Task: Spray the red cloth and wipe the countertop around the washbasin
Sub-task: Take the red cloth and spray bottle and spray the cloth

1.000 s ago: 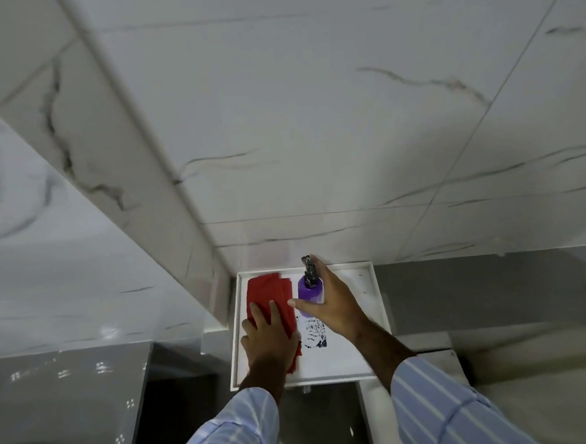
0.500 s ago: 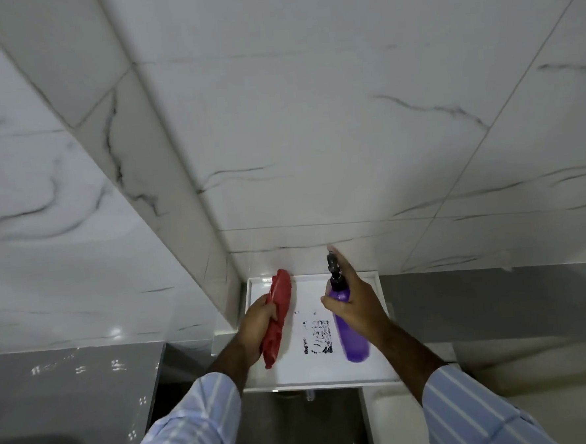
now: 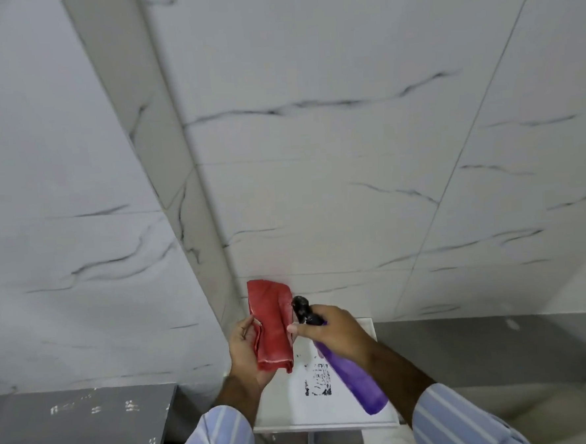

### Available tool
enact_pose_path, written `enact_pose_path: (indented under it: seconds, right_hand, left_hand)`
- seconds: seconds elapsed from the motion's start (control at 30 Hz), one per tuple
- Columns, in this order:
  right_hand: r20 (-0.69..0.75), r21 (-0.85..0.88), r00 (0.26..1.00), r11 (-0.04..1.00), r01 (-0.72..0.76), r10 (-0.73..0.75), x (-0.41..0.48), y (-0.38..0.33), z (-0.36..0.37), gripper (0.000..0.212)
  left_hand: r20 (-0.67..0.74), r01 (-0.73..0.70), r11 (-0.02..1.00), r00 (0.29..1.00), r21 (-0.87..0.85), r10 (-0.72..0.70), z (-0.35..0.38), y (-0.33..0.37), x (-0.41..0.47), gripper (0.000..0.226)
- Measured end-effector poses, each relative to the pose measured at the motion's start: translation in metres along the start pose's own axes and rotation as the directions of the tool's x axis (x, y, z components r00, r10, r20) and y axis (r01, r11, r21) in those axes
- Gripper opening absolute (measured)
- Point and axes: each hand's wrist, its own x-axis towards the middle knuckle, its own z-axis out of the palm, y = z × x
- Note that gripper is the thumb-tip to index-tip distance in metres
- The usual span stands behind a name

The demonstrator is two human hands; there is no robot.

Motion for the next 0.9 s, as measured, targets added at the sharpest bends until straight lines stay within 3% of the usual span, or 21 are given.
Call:
enact_pose_path:
  seconds: [0.2, 0.43, 0.6, 0.77, 0.9]
  right_hand:
    - [-0.036, -0.054, 0.993, 0.992, -0.116, 0.114, -0.004, -0.019, 0.002, 0.046]
    - [0.104, 0.060, 0.957, 0.959, -0.277, 0.270, -0.009, -0.027, -0.001, 0.054]
    - [0.063, 0.047, 0.958, 0.958, -0.283, 0.280, -0.008, -0.029, -0.002, 0.049]
    - [0.115, 0.119, 0.951, 0.947, -0.298, 0.285, -0.006, -0.036, -0.005, 0.047]
    - [0.046, 0.080, 0.956, 0.953, -0.293, 0.291, -0.006, -0.038, -0.005, 0.039]
  left_hand:
    - [-0.038, 0.015, 0.998, 0.999, 0.066, -0.012, 0.004, -0.007, -0.004, 0.045]
    - [-0.055, 0.027, 0.994, 0.998, 0.102, -0.022, 0.005, -0.011, -0.005, 0.053]
    - [-0.047, 0.028, 0.997, 0.999, 0.068, -0.024, 0.003, -0.010, -0.004, 0.051]
    - [-0.028, 0.025, 0.999, 0.999, 0.024, -0.024, 0.002, -0.011, -0.005, 0.046]
    - [-0.040, 0.030, 0.999, 0.999, 0.019, -0.030, 0.003, -0.007, -0.010, 0.047]
